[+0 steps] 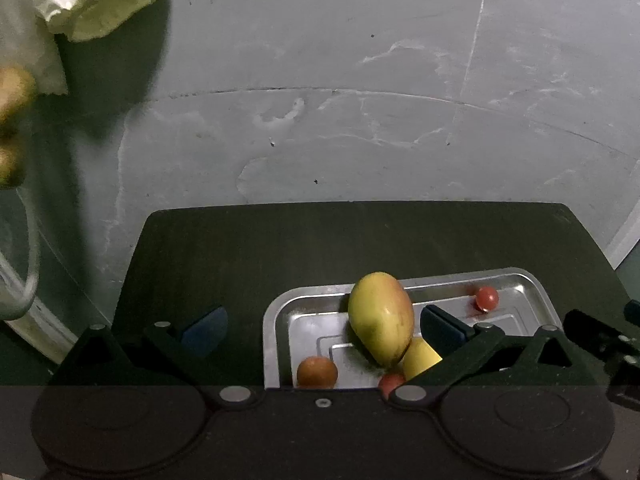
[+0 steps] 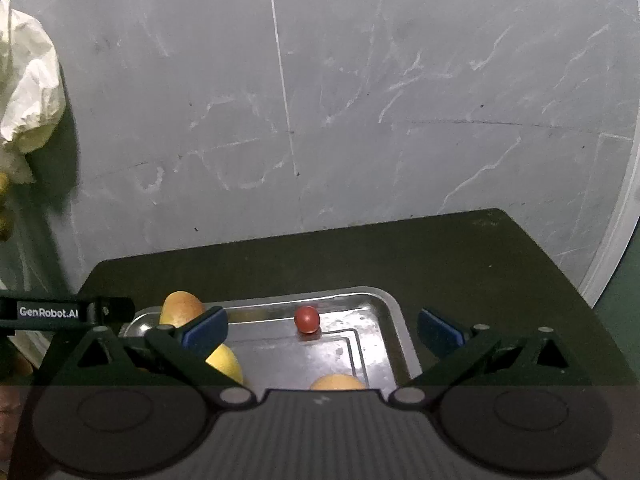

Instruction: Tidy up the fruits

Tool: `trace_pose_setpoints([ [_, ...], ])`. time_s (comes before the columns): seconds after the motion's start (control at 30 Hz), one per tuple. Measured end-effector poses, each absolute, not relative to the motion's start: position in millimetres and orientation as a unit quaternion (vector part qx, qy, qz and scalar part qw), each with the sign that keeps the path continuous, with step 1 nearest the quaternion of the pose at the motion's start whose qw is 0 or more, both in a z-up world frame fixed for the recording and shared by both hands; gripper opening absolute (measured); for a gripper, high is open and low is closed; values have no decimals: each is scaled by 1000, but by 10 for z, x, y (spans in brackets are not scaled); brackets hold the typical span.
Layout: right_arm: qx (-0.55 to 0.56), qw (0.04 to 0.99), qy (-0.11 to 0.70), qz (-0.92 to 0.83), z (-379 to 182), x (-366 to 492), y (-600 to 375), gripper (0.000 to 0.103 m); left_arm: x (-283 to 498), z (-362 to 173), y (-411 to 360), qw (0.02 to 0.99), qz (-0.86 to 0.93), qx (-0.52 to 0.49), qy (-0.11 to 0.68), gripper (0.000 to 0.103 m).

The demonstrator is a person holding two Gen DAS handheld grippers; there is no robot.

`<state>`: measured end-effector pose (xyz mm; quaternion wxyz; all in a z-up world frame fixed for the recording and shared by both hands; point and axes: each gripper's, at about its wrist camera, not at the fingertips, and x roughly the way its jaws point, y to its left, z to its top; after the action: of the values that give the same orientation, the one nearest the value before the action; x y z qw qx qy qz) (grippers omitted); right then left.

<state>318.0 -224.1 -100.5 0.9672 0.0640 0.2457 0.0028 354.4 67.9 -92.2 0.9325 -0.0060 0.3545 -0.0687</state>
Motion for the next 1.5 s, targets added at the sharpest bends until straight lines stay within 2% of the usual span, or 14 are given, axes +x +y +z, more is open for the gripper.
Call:
trace_pose_setpoints([
  [0.27, 69, 973, 220, 19, -997, 2854, -2330, 103, 3296, -907, 715, 939, -56, -2, 338, 102],
  [1.5, 25, 968, 202, 149, -1028, 1829, -2843, 103, 1651, -845, 341, 948, 74, -20, 308, 102],
])
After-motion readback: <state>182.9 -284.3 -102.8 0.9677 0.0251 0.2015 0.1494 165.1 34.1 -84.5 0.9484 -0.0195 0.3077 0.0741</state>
